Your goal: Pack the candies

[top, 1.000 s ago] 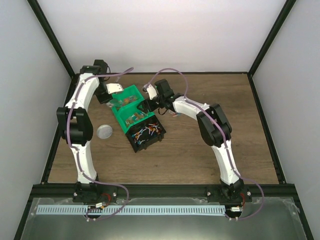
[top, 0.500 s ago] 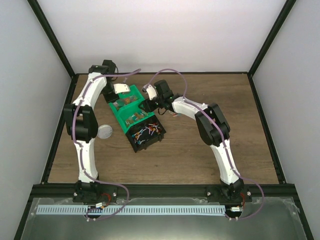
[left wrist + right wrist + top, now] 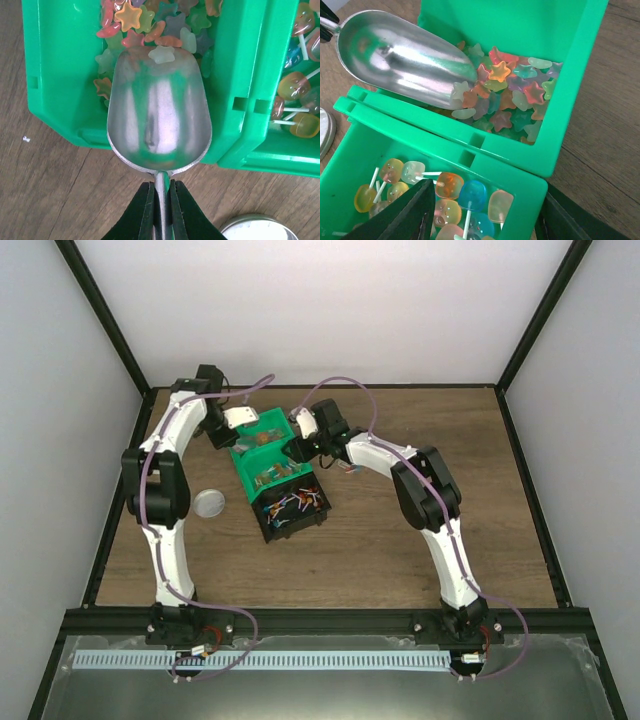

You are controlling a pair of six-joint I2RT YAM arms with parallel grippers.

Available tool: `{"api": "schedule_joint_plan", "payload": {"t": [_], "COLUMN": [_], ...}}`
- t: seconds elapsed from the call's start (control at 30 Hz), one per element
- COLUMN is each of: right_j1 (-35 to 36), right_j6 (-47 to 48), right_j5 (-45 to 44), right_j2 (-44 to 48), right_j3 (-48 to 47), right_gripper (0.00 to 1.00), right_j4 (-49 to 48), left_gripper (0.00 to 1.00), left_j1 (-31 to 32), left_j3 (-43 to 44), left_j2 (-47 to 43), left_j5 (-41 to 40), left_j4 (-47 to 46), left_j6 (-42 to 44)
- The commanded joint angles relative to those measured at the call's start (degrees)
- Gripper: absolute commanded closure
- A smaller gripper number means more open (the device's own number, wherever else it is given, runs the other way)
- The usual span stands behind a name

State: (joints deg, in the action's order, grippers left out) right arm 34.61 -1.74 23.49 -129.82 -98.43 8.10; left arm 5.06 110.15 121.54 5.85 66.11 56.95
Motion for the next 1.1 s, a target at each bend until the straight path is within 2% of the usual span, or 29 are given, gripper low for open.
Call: {"api": "schedule_joint_plan", "payload": {"t": [0.0,0.47,0.67,0.93,1.07], "right_j1": [1.9,1.8,1.8,1.9,1.9], "right_j6": [1.8,3.4,3.8,4.3,4.5], "right_j5": [2.2,2.6,5.0,6.6,7.6], "right_j2": [-0.3,1.2,1.8,1.7,1.5], "right_j3": [-0.5,0.8,1.8,1.9,1.9], "right_gripper": [0.45,0.46,0.46,0.46,0.46], "right_j4": [-3.2,-3.6,-4.7,-5.2,-5.7], "left_gripper": [0.96,0.96,0.96,0.96,0.96], "left_j1": [1.7,-1.9,-1.2,0.3,1.8], "left_j3": [-4.2,-3.2,-4.0,-7.2,-9.5], "left_j2": [2.4,-5.6,-2.5,1.2,0.9], "left_j5": [11.5,9.0,9.2,8.3,11.6], "left_j4": [-1.5,5.4,6.1,2.2,0.0], "left_j6": [2.1,6.1,4.7,2.2,2.0]}}
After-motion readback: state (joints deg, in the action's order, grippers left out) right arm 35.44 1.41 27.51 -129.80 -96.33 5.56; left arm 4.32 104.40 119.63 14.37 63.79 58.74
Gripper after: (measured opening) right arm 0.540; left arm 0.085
